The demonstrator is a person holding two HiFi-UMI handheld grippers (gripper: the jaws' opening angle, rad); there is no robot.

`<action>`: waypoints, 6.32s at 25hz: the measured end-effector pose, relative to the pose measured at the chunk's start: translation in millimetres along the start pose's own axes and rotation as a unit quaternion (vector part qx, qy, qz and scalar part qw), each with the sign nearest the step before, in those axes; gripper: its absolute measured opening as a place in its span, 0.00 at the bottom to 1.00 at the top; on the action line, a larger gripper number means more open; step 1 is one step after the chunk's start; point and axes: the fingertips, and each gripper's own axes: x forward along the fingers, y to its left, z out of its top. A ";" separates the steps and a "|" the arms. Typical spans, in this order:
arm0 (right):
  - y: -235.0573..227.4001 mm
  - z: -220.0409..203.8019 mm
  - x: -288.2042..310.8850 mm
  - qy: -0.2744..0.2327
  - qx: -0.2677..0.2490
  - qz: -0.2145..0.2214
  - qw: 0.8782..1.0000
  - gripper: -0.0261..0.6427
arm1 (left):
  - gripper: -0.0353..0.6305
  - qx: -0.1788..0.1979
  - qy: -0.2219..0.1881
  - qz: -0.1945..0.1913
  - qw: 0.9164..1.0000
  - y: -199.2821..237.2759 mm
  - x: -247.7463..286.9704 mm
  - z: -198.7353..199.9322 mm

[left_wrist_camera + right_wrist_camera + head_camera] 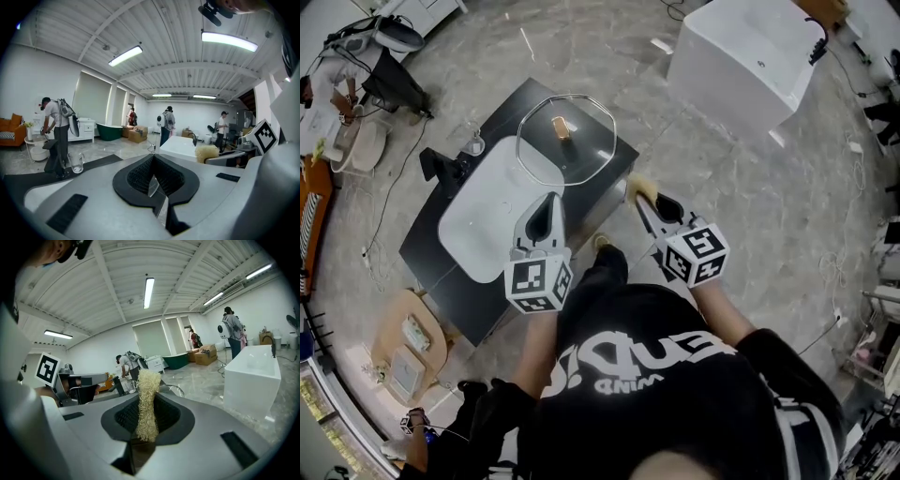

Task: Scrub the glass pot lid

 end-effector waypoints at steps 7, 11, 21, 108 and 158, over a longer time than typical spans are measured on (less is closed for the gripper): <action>-12.3 25.4 54.5 0.005 -0.009 0.008 1.000 0.11 | 0.07 -0.006 0.009 0.002 1.000 41.5 43.4 8.8; -18.4 34.8 75.8 0.009 -0.014 0.009 1.000 0.11 | 0.07 -0.011 0.007 -0.003 1.000 55.1 65.4 12.7; -31.0 51.7 111.6 0.021 -0.021 0.020 0.999 0.11 | 0.07 -0.019 0.014 -0.003 1.000 70.2 93.4 20.1; -110.5 59.0 260.2 0.151 -0.056 0.191 0.968 0.11 | 0.40 -0.069 0.276 0.012 0.959 120.2 285.6 -120.2; -32.8 -101.9 262.5 0.370 -0.213 0.299 0.853 0.11 | 0.38 -0.067 0.289 0.016 0.955 120.0 288.7 -120.4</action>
